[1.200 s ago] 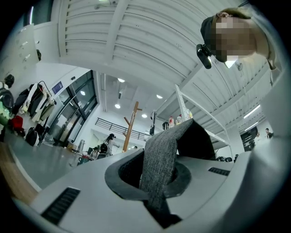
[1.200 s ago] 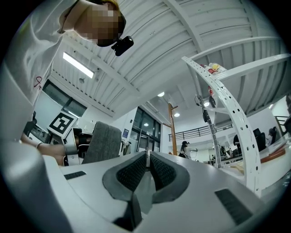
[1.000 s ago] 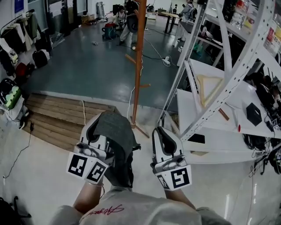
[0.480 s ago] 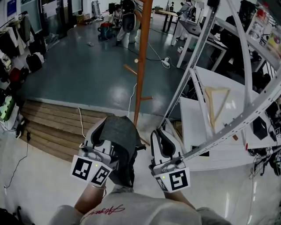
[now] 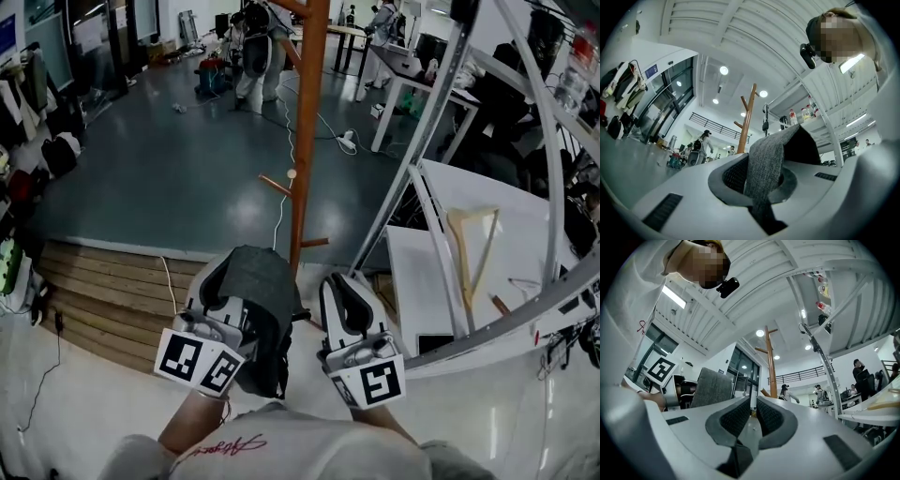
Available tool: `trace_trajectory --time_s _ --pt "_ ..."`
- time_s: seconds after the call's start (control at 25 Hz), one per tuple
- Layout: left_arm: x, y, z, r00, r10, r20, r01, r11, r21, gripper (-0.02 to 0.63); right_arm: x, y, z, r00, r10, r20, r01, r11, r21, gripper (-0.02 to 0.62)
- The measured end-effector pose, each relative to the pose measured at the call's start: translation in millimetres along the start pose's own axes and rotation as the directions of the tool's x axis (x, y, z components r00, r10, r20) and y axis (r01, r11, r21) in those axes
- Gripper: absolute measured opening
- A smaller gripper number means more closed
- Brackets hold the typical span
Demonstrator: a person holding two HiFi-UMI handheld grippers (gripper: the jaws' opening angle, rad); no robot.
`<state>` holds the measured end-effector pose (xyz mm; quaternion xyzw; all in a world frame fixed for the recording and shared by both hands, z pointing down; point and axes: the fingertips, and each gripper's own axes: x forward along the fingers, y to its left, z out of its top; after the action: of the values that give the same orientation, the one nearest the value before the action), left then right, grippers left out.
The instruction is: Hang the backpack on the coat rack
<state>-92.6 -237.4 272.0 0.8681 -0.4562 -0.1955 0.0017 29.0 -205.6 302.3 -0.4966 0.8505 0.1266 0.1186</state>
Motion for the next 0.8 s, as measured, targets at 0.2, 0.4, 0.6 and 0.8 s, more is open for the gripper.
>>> trace_trajectory --time_s 0.2,0.4,0.6,0.8 --pt "21 24 -1 1.0 0.012 0.0 -0.012 1.0 -0.003 0.035 25 5 -2 0.999 0.033 -0.009 -0.033 0.999 0.012 0.079" --pt "42 34 -7 0.999 0.044 0.004 -0.044 0.999 0.013 0.035 39 8 -2 0.994 0.107 -0.019 -0.106 0.994 0.023 0.174" --pt "59 43 -9 0.997 0.081 0.004 -0.081 0.996 0.029 0.035 54 24 7 0.976 0.217 0.037 -0.218 0.976 0.024 0.203" --pt "69 47 -5 0.994 0.107 0.025 -0.108 0.994 0.035 0.035 67 34 -13 0.967 0.256 0.001 -0.256 0.967 0.003 0.219"
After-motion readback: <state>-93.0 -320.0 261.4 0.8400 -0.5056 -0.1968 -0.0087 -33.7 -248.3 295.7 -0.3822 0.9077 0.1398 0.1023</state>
